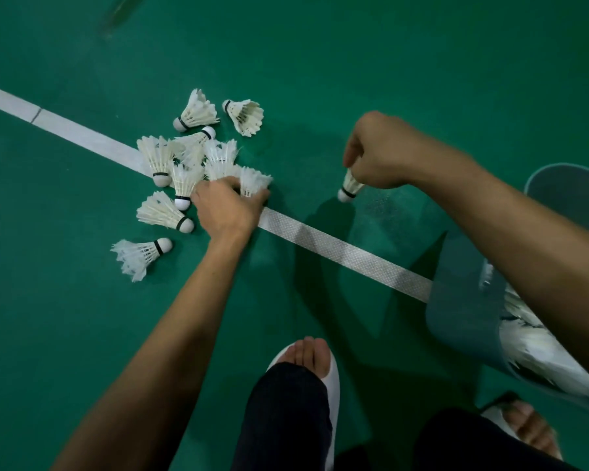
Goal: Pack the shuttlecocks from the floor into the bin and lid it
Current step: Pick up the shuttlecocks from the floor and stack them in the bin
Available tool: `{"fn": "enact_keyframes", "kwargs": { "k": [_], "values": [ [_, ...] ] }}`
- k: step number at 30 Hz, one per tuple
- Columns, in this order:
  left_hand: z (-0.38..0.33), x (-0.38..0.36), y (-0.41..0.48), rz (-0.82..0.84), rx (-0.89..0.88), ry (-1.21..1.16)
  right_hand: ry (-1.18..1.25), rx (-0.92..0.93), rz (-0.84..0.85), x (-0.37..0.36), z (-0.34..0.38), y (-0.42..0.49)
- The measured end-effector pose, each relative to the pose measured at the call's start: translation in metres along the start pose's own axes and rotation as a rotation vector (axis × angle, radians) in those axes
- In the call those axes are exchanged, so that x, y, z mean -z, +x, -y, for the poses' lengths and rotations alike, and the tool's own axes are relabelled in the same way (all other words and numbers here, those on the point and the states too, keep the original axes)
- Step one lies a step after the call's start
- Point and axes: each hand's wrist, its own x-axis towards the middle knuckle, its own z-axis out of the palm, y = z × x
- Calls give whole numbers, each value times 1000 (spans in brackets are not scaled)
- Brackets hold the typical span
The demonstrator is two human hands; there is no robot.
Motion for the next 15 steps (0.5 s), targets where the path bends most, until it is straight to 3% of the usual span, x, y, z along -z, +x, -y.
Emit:
{"fn": "enact_keyframes", "kwargs": {
  "k": [3, 6, 9, 15],
  "values": [
    [-11, 13, -13, 50, 2, -48, 179, -4, -113, 9, 1, -21],
    [-28, 30, -52, 238, -31, -109, 312, -5, -328, 22, -2, -43],
    [-58, 44, -99, 355, -156, -104, 318, 15, -477, 38, -12, -71],
    [-140, 57, -187, 359, -477, -196, 486, -59, -817, 70, -72, -153]
  ]
}}
